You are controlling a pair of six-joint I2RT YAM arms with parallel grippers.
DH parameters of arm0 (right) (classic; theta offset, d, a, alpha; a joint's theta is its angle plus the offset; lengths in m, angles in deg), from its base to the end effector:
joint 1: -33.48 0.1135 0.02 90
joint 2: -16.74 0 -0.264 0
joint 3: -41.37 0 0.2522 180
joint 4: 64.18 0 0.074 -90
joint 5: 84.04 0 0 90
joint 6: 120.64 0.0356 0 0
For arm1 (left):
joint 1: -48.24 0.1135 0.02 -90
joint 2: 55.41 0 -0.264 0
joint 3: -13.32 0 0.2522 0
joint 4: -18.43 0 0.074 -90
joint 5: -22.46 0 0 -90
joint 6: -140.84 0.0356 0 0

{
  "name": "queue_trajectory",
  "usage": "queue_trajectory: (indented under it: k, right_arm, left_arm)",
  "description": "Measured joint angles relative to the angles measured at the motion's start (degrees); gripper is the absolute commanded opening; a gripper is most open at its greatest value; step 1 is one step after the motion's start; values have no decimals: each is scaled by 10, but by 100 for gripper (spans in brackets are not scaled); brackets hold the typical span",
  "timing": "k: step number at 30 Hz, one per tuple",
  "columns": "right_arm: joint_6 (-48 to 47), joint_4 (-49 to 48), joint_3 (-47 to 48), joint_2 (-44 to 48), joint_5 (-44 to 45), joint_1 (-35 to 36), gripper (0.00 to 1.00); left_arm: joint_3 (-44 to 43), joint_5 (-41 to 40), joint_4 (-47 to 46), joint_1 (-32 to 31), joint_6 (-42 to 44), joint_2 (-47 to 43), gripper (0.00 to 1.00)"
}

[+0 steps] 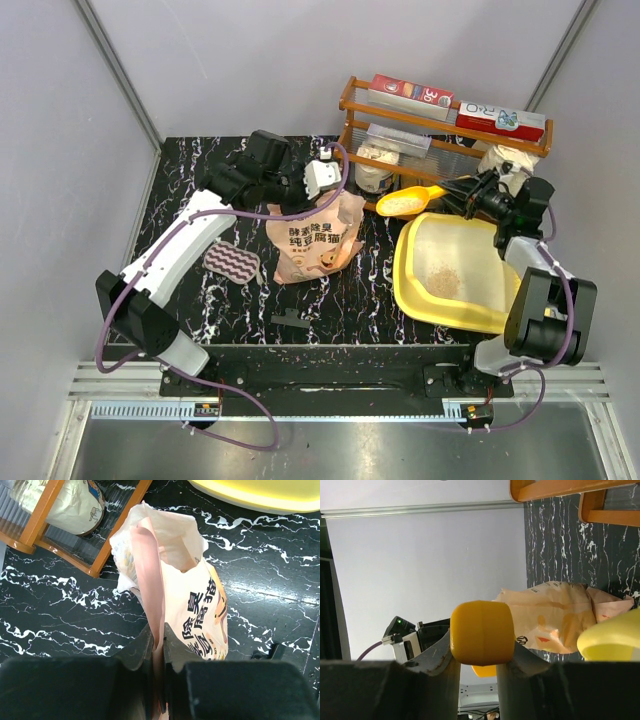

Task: Fill the litter box with clean litter

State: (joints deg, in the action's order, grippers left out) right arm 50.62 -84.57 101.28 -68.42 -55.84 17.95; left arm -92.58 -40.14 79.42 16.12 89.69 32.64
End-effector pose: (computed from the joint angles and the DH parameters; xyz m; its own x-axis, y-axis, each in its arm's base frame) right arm 0.3132 -0.0545 0.2613 -0.7236 0.6858 -0.0776 -0.0287 0.0825 0.9962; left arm 0.2692 -0.1883 0.3824 0.0235 0.6428 -0.7657 0.9524 0.2185 0.2127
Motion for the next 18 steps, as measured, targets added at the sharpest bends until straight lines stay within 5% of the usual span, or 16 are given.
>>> queue_trajectory:
  k: [18]
  right_arm:
    - [-150, 253, -10, 142, -81, -251, 0]
  left_arm:
    - [-11, 60, -8, -1, -29, 12, 13]
